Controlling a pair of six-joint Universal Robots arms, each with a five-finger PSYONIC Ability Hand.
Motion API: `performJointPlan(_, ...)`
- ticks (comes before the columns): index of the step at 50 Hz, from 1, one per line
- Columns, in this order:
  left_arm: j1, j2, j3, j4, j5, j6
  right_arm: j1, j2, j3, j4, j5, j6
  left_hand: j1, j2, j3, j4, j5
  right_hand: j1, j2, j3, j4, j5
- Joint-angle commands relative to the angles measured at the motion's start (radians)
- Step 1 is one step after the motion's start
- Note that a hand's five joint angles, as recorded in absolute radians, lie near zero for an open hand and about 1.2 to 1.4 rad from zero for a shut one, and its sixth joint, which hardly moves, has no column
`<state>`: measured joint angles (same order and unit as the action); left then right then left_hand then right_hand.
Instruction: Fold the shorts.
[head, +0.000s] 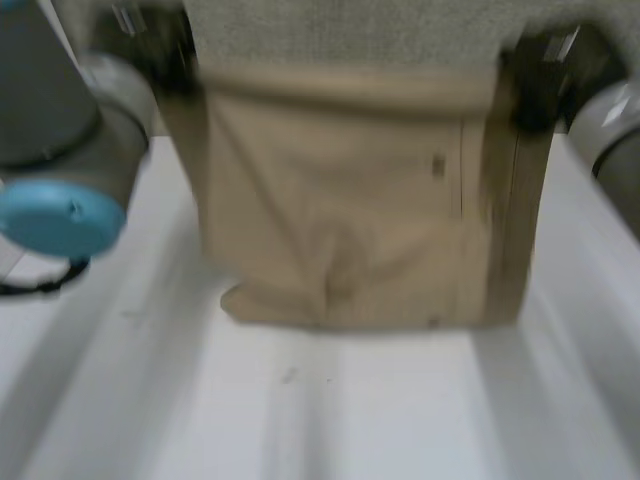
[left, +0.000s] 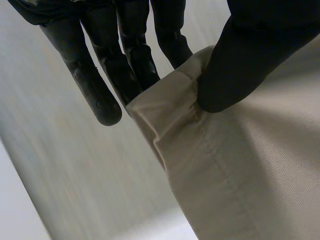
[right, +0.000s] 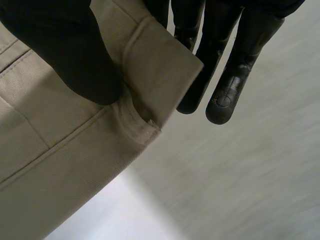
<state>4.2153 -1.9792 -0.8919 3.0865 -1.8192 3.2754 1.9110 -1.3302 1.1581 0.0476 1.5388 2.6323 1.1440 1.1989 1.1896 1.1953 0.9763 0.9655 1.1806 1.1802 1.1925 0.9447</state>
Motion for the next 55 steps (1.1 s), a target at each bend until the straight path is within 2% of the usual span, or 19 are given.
performJointPlan(1,-0.006,0.195,-0.016,0.353,-0.071,0.015,-0.003,-0.156,-0.015,-0.313,0.052,0.075,0.252,0.197,0.207,0.201,0.245,0.431,0.216,0.216,0.204,0.277)
performJointPlan(9,-0.006,0.232,-0.271,0.35,-0.068,0.026,-0.003,-0.121,0.079,-0.175,0.026,0.077,0.252,0.197,0.207,0.201,0.245,0.431,0.216,0.216,0.204,0.277)
performJointPlan(17,-0.008,0.244,-0.61,0.368,-0.058,0.02,-0.006,0.003,0.261,-0.164,-0.046,0.077,0.252,0.197,0.207,0.201,0.245,0.431,0.216,0.216,0.204,0.277)
performJointPlan(21,-0.018,0.156,-0.743,0.389,-0.057,0.02,-0.004,0.103,0.354,-0.163,-0.051,0.071,0.252,0.197,0.207,0.201,0.245,0.431,0.216,0.216,0.204,0.277)
performJointPlan(27,-0.087,-0.018,-0.84,0.363,-0.06,0.021,-0.006,0.207,0.46,-0.164,-0.054,0.054,0.252,0.197,0.207,0.201,0.245,0.431,0.216,0.216,0.204,0.277)
performJointPlan(32,-0.144,-0.024,-0.903,0.298,-0.06,0.023,-0.017,0.177,0.525,-0.163,-0.055,0.055,0.252,0.197,0.207,0.201,0.245,0.431,0.216,0.216,0.204,0.277)
performJointPlan(41,-0.144,0.079,-0.956,0.239,-0.061,0.024,-0.018,0.06,0.637,-0.134,-0.055,0.012,0.252,0.197,0.207,0.201,0.245,0.431,0.216,0.216,0.204,0.277)
performJointPlan(46,-0.143,0.121,-0.975,0.179,-0.06,0.026,-0.018,0.025,0.675,-0.054,-0.057,-0.02,0.252,0.197,0.207,0.201,0.245,0.431,0.216,0.216,0.204,0.277)
performJointPlan(55,-0.153,0.229,-1.058,-0.054,-0.057,0.024,-0.024,-0.053,0.721,0.17,-0.055,-0.176,0.252,0.197,0.207,0.201,0.245,0.431,0.216,0.216,0.204,0.277)
